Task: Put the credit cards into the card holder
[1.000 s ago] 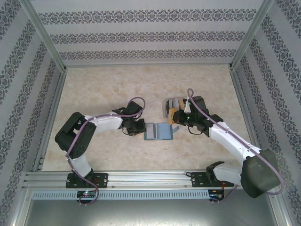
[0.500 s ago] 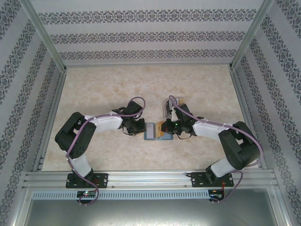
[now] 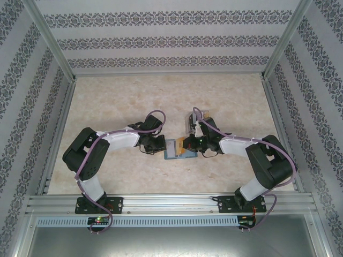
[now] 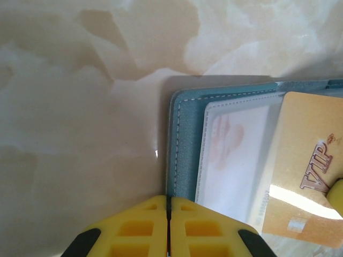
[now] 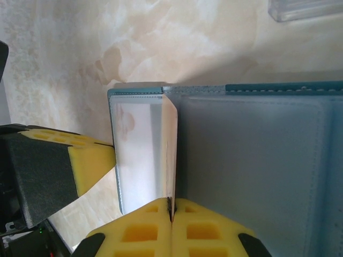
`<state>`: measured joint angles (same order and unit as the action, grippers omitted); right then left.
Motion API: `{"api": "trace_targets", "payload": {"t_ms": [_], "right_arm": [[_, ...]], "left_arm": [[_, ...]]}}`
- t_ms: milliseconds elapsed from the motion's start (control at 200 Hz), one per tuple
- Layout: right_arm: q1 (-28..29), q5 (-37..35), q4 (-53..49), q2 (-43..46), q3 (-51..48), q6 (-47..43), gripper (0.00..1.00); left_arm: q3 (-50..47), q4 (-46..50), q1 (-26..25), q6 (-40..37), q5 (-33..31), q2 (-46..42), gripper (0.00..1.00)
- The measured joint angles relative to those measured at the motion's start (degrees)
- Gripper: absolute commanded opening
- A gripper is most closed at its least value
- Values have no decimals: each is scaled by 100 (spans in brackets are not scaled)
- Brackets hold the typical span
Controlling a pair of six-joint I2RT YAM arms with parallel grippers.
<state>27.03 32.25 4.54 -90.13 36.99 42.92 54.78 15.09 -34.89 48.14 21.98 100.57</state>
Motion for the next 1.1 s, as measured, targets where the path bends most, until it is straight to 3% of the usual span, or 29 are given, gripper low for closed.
{"api": "trace_targets", "payload": {"t_ms": [230, 669, 964, 1049, 1099], "right_arm": [[-271, 157, -39, 70, -164, -129, 1], [-87, 562, 267, -420, -4, -122, 1], [105, 621, 326, -702, 225, -57, 7], [190, 531, 295, -713, 304, -9, 17], [240, 407, 251, -713, 326, -9, 18]], "left_arm": [[0, -2, 0, 0, 2, 0, 8], [0, 0, 0, 0, 2, 11, 8], [11, 33, 2, -2, -35, 39, 8], [28, 63, 2, -2, -50, 42, 8], [33, 76, 2, -2, -61, 44, 8]]}}
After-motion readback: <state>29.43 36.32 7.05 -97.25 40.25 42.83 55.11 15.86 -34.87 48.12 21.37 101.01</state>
